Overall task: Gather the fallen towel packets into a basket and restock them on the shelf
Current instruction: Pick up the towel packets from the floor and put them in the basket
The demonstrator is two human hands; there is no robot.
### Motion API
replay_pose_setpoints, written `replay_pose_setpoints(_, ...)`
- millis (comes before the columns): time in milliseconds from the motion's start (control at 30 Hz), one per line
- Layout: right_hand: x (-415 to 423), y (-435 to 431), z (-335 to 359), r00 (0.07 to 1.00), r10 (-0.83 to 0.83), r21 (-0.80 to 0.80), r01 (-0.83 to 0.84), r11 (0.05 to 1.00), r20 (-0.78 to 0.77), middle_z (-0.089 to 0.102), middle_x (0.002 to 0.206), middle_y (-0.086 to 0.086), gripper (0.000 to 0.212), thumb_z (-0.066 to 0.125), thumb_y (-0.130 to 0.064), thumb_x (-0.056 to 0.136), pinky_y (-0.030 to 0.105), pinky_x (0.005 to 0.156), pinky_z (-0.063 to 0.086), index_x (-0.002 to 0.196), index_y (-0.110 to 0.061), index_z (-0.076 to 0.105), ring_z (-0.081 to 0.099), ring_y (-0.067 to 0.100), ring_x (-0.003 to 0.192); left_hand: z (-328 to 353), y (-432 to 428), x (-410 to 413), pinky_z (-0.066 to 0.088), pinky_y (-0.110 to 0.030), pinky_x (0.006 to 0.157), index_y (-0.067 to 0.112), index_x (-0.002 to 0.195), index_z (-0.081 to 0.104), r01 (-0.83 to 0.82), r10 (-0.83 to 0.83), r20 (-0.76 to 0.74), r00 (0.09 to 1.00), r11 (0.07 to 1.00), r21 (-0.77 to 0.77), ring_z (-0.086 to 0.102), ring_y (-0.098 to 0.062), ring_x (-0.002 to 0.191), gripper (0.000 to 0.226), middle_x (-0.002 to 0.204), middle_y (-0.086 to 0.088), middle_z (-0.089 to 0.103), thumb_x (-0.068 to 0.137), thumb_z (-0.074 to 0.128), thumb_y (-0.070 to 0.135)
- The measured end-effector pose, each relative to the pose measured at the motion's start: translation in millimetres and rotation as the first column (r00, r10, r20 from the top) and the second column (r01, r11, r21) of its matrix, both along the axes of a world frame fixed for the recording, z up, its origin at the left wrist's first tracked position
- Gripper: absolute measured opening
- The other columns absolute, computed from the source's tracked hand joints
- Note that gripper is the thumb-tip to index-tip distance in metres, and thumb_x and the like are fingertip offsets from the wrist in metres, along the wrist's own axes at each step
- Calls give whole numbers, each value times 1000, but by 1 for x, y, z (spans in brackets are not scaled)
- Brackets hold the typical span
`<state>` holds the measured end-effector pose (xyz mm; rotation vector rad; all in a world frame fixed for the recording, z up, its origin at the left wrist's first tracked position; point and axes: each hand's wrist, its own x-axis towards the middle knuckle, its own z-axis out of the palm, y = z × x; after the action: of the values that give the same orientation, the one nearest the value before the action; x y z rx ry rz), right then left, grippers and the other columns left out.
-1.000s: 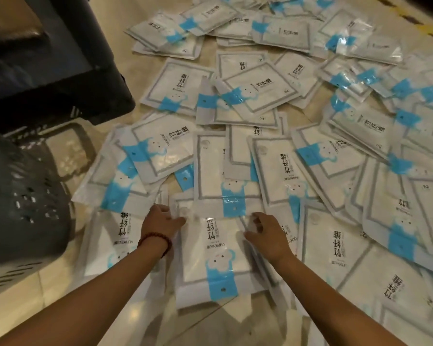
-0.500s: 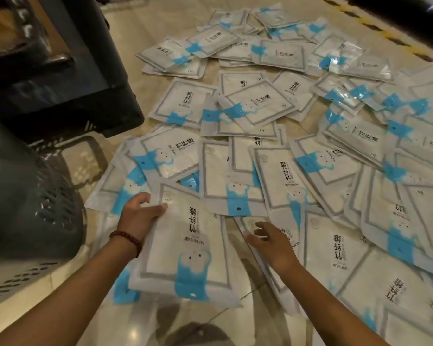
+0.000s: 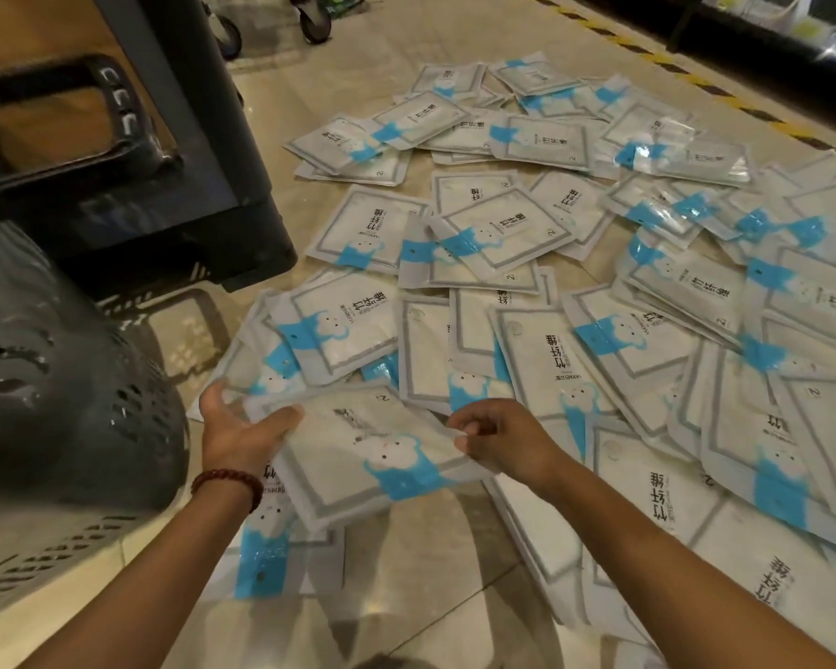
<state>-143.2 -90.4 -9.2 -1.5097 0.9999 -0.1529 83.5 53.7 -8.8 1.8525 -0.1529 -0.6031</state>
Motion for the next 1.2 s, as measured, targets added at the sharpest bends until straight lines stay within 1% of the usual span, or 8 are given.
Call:
replay_pose_setpoints(133,-3,-16,22,968,249,-234,-251,939,-40,62,76,-3,19,66,6,80,6,66,41,94,-5,73,55,-2,67,5,-6,-5,36,-33,103,19,139,38,335,-420,380,824,902,271,40,-16,124,87,140,-1,40,66,84,27)
replay_pose_setpoints(333,-3,-21,49,863,503,-356,-484,799,-44,70,91,1,20,67,5,79,12,81,45,94,-5,75,62,5,82,18,-38,-41,42,-12,82,45,106,62,830,-976,-58,211,147,538,55,5,95,60,101,30,58,51,83,58)
replay_pose_setpoints(400,-4,-21,51,861,509,-389,-468,793,3,66,83,0,21,65,10,78,11,76,43,91,-3,75,60,5,75,10,-41,-48,42,-10,56,41,72,67,868,-964,-179,199,88,489,57,5,62,24,66,23,63,57,86,44)
replay_pose_setpoints(600,-11,-12,24,994,-9,-542,65,838,106,63,95,-3,24,61,3,84,3,76,36,103,-8,70,56,6,82,-13,-19,-54,38,-13,44,23,51,52,863,-905,-124,408,338,375,48,2,43,36,42,11,51,75,78,15)
replay_pose_setpoints(733,-17,-14,-11,806,-592,-159,587,794,18,61,95,6,24,55,-3,87,21,70,43,109,-5,63,56,17,86,-19,17,-16,54,-26,54,12,79,69,595,-571,-171,803,750,288,68,-21,65,12,66,-2,72,74,76,4)
replay_pose_setpoints(867,-8,13,-45,774,-580,257,632,731,-252,54,67,13,14,60,-7,85,28,55,38,72,-4,58,47,20,56,-33,53,10,57,-37,58,4,89,66,311,-256,-211,943,903,295,70,-30,67,23,72,-11,73,70,78,8)
replay_pose_setpoints(1000,22,31,-63,602,-760,753,613,241,-247,45,68,10,12,68,-3,82,31,76,53,84,-2,56,43,18,60,-35,69,19,54,-55,79,8,94,63,187,-120,-257,959,949,255,68,-37,82,31,88,-20,71,68,79,9)
replay_pose_setpoints(1200,63,26,-72,474,-852,744,647,167,-221,53,63,8,9,62,-12,90,15,33,35,91,-5,56,48,13,45,-23,74,22,58,-47,70,3,95,64,169,-113,-257,960,964,207,70,-34,76,31,87,-22,71,67,76,8)
